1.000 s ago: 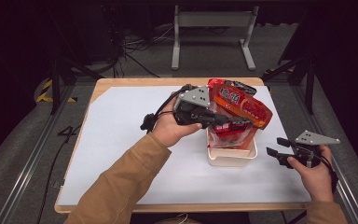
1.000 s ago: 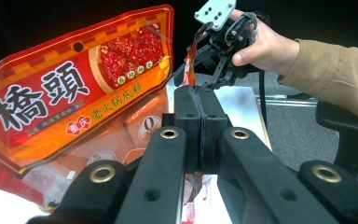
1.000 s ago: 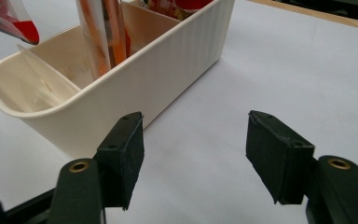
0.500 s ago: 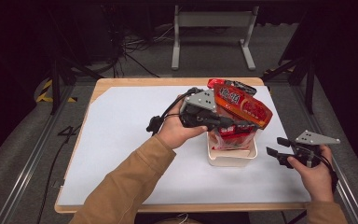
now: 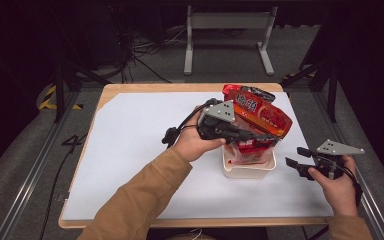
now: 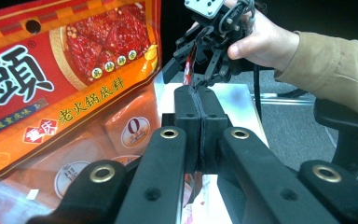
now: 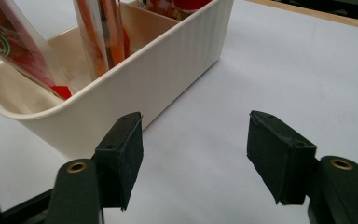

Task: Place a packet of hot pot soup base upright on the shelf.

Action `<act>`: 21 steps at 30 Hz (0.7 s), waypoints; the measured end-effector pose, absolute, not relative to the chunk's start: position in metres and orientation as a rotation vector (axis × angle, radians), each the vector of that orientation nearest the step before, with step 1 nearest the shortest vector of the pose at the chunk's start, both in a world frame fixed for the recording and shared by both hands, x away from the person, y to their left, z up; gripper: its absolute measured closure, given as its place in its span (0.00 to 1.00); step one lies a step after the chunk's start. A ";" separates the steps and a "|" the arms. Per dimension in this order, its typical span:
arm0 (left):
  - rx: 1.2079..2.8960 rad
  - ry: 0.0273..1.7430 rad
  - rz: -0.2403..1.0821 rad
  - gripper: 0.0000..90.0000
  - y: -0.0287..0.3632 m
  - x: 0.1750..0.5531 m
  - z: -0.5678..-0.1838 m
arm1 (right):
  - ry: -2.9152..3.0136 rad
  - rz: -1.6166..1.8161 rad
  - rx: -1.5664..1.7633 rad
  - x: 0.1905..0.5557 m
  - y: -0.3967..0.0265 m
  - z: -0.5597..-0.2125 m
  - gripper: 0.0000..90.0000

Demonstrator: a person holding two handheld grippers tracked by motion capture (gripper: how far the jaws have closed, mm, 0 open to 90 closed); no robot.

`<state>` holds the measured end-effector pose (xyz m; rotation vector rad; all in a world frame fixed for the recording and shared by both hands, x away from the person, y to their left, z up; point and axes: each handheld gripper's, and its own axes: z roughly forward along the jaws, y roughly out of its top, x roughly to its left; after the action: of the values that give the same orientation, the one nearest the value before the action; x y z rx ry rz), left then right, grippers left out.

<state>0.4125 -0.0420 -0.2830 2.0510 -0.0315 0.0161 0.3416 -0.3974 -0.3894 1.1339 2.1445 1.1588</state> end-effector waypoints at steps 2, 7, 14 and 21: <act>2.056 -0.025 0.016 0.99 -0.043 0.413 -0.285 | 2.143 1.159 1.135 0.342 -0.398 -0.389 0.40; 2.067 -0.022 0.011 0.99 -0.046 0.413 -0.290 | 2.132 1.161 1.139 0.341 -0.400 -0.388 0.40; 2.076 -0.018 0.005 0.99 -0.050 0.414 -0.297 | 2.138 1.158 1.141 0.341 -0.400 -0.389 0.40; 2.095 0.001 -0.001 0.99 -0.053 0.415 -0.304 | 2.136 1.159 1.140 0.341 -0.400 -0.389 0.40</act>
<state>0.4151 -0.0535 -0.3044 2.0955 0.0015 -0.0010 0.3414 -0.4002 -0.3889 1.1405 2.1355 1.1591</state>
